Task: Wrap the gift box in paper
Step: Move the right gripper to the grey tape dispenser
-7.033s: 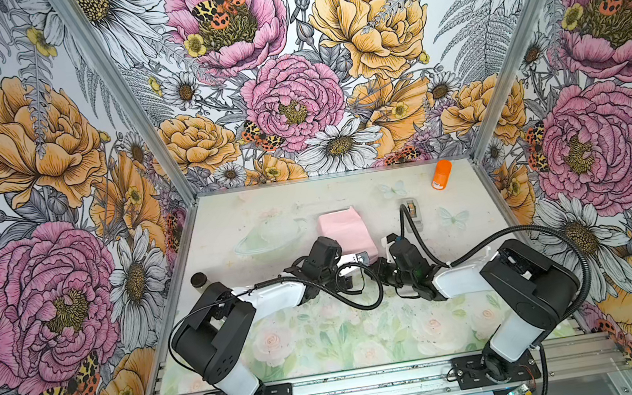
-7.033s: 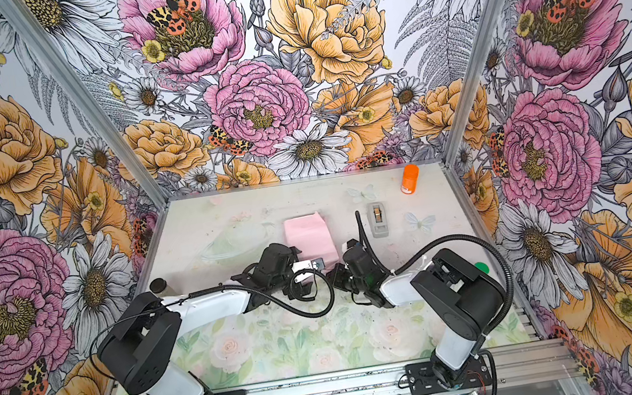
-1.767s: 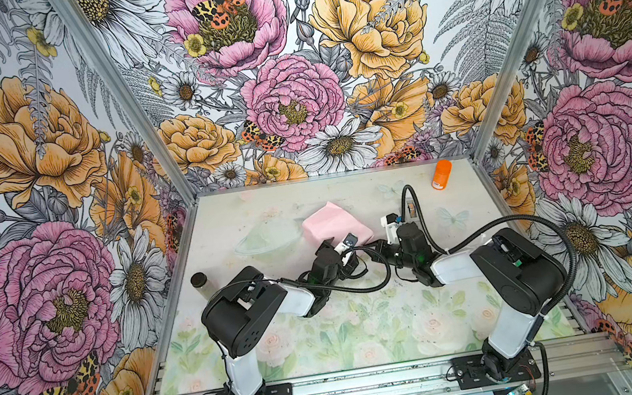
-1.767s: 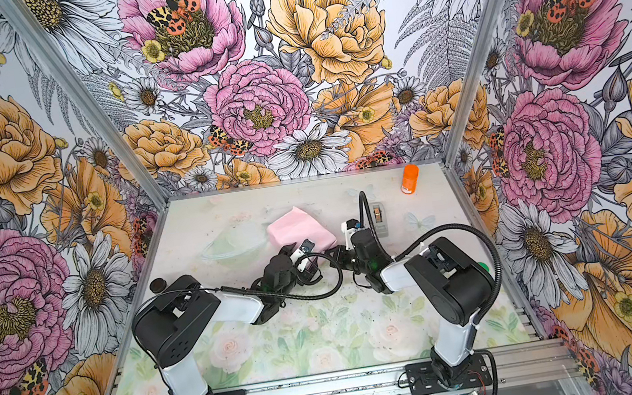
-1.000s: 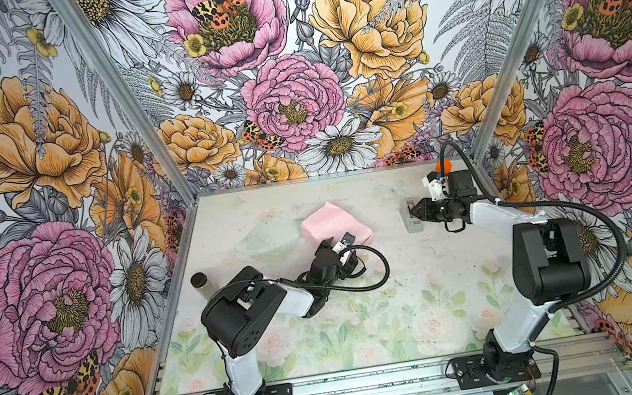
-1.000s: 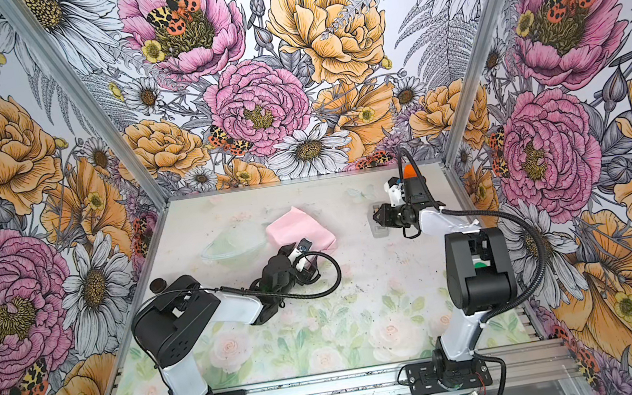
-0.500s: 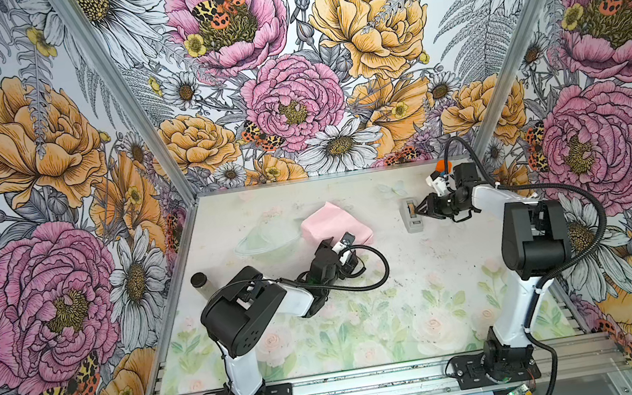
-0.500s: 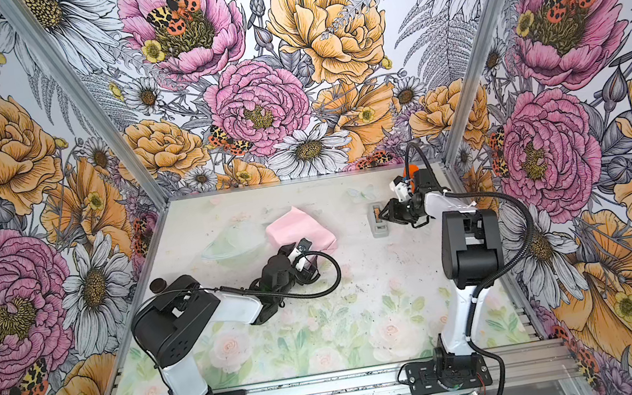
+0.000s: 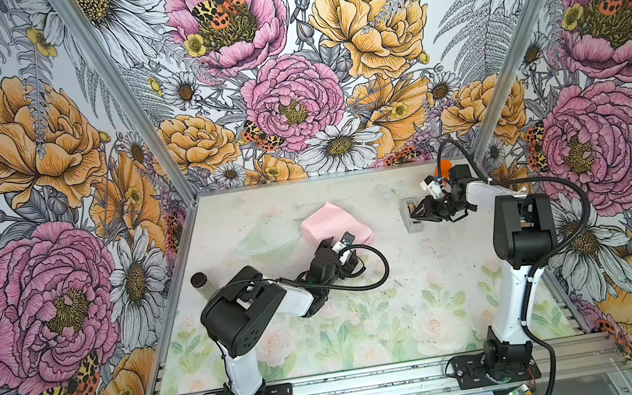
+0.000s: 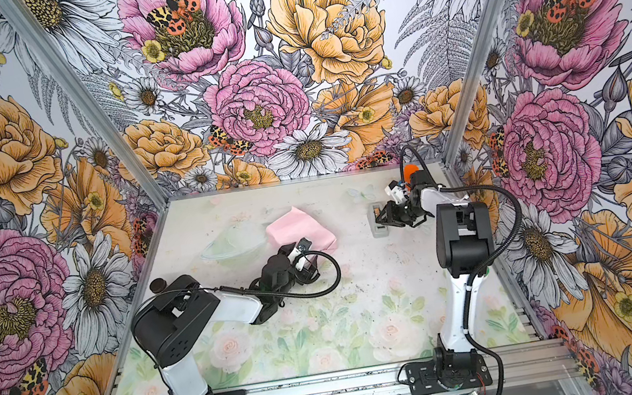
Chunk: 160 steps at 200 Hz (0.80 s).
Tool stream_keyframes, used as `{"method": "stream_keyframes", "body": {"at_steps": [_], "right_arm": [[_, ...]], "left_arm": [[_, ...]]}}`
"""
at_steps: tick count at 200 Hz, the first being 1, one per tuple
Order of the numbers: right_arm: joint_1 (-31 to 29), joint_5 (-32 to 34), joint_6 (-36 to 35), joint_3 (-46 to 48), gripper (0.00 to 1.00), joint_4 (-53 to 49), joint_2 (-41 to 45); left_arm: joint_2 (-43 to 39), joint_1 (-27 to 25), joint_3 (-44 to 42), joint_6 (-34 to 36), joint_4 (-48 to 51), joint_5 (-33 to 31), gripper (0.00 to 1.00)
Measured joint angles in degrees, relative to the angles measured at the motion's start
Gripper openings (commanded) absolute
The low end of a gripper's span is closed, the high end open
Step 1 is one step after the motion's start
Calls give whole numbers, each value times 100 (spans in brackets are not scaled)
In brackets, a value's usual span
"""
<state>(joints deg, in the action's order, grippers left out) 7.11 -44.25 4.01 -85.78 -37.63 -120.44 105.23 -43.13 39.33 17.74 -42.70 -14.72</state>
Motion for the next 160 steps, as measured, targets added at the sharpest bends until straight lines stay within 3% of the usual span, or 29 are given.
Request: {"method": "stream_keyframes", "body": {"at_steps": [160], "right_arm": [[243,-1054,-372,-719,19,-778,-723]], "left_arm": [[2,42,2,0,-4,44,80]]}}
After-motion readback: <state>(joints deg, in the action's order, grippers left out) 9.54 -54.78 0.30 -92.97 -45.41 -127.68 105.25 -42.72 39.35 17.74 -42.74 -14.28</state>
